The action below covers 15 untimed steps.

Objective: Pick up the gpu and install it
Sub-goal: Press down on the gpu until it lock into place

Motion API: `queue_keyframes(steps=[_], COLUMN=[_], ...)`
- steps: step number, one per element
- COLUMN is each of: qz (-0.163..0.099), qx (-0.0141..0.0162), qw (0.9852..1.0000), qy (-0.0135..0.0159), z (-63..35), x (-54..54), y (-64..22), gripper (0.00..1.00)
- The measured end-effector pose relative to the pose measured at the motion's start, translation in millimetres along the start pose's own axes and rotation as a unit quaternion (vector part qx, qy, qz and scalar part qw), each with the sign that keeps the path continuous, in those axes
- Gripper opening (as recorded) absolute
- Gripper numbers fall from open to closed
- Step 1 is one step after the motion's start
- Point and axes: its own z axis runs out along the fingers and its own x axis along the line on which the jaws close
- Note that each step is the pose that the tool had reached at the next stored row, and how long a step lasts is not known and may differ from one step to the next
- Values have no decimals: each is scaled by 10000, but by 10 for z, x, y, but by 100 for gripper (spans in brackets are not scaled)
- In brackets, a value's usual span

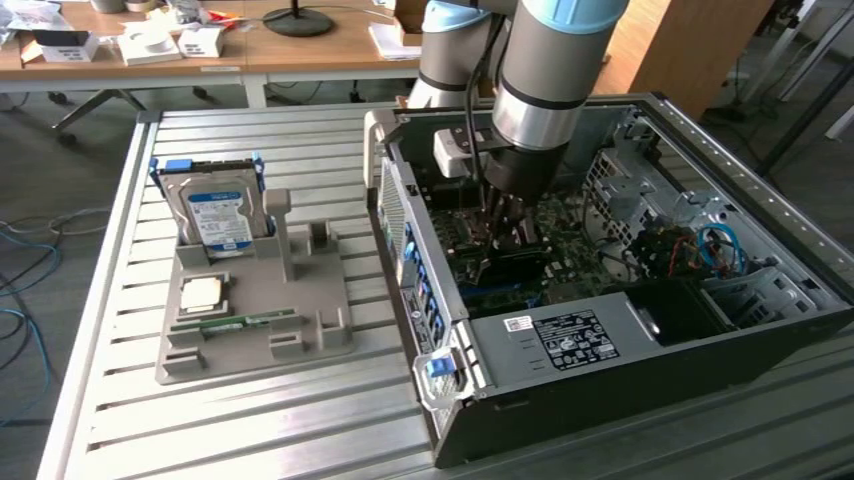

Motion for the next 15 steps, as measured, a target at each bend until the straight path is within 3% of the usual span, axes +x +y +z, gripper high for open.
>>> queue_keyframes(steps=[15], qz=[0], qx=[0], qw=[10000], qy=[0], z=[13], x=[0], y=[0], gripper=[11])
